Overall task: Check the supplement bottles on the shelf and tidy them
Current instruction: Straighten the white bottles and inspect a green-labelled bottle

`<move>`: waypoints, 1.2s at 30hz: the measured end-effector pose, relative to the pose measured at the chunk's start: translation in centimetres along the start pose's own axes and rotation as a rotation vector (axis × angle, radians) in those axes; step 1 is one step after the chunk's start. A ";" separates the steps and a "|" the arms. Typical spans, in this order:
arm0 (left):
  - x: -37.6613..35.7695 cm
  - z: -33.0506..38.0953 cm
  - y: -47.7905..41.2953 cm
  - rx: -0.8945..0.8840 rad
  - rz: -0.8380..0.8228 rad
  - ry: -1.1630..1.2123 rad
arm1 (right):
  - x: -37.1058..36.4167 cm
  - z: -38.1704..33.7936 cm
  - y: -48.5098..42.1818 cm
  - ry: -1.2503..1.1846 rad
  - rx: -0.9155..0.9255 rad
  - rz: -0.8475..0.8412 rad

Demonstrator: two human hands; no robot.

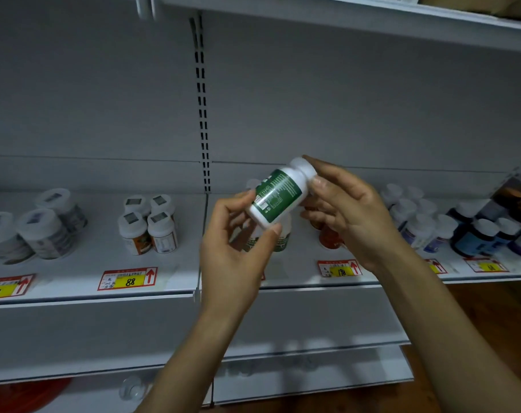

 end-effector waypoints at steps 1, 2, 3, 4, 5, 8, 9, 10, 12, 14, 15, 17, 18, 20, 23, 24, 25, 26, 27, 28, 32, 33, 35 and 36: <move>0.2 0.1 -0.2 -0.137 -0.035 -0.120 | -0.2 -0.2 0.1 -0.020 -0.003 0.021; 0.4 0.3 -0.4 -0.268 -0.064 -0.241 | -0.4 -0.5 0.1 -0.040 -0.004 0.040; 0.4 0.3 -0.5 -0.375 -0.083 -0.329 | -0.5 -0.7 0.1 -0.052 -0.003 0.059; 0.5 0.2 -0.5 -0.438 -0.087 -0.374 | -0.6 -0.8 0.1 -0.050 0.006 0.076; 0.4 0.1 -0.6 -0.455 -0.082 -0.382 | -0.7 -1.0 0.2 -0.035 0.020 0.092; 0.4 -0.1 -0.5 -0.429 -0.051 -0.357 | -1.1 -1.5 0.3 0.049 0.074 0.116; 0.4 -0.3 -0.5 -0.419 -0.039 -0.353 | -1.3 -1.6 0.4 0.078 0.095 0.110; 0.4 -0.4 -0.4 -0.417 -0.028 -0.353 | -1.5 -1.7 0.5 0.101 0.115 0.100; 0.3 -0.5 -0.3 -0.450 -0.015 -0.384 | -1.9 -1.5 0.5 0.121 0.124 0.077; 0.3 -0.6 -0.1 -0.529 -0.011 -0.466 | -2.2 -1.3 0.6 0.083 0.086 0.062; 0.3 -0.6 0.0 -0.577 -0.016 -0.517 | -2.3 -1.1 0.5 0.032 0.047 0.063; 0.2 -1.1 0.0 -0.638 -0.058 -0.582 | -2.2 -0.8 0.1 -0.074 -0.021 0.094; 0.1 -1.6 -0.1 -0.623 -0.097 -0.595 | -1.9 -0.7 -0.4 -0.090 -0.030 0.123; -0.2 -3.2 -0.5 -0.491 -0.210 -0.627 | -1.4 -0.7 -1.7 -0.039 -0.004 0.194; 0.0 -6.7 -0.8 -0.310 -0.395 -0.829 | -0.2 0.0 -4.4 0.140 0.053 0.335; 0.0 -7.9 -0.7 -0.293 -0.447 -0.923 | 0.3 0.5 -5.4 0.198 0.048 0.364; 0.0 -8.9 -0.6 -0.279 -0.501 -0.999 | 0.6 1.1 -6.4 0.254 0.040 0.382; 0.0 -9.7 -0.4 -0.256 -0.548 -1.046 | 0.9 1.7 -7.3 0.301 0.035 0.389; 0.1 -10.3 -0.2 -0.232 -0.578 -1.065 | 1.2 2.4 -8.2 0.335 0.032 0.395; 0.1 -10.7 -0.1 -0.217 -0.591 -1.070 | 1.4 3.1 -9.0 0.357 0.025 0.400; -0.1 -10.8 -0.2 -0.219 -0.587 -1.087 | 1.6 6.4 -11.7 0.445 -0.059 0.356; -0.2 -10.7 -0.3 -0.223 -0.586 -1.099 | 1.5 7.3 -12.2 0.470 -0.108 0.326; -0.3 -10.6 -0.5 -0.220 -0.590 -1.125 | 1.2 8.8 -12.8 0.527 -0.178 0.280; -0.3 -10.5 -0.6 -0.216 -0.592 -1.141 | 1.1 9.3 -13.1 0.556 -0.192 0.266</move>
Point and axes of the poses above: each hand's wrist, its own y-axis away from the middle knuckle, its own x-axis out of the back of the hand, z = x × y, the point moved 4 cm from there along -y, towards the middle knuckle, and after that the axes turned 8 degrees about -x, right-handed, at the moved point
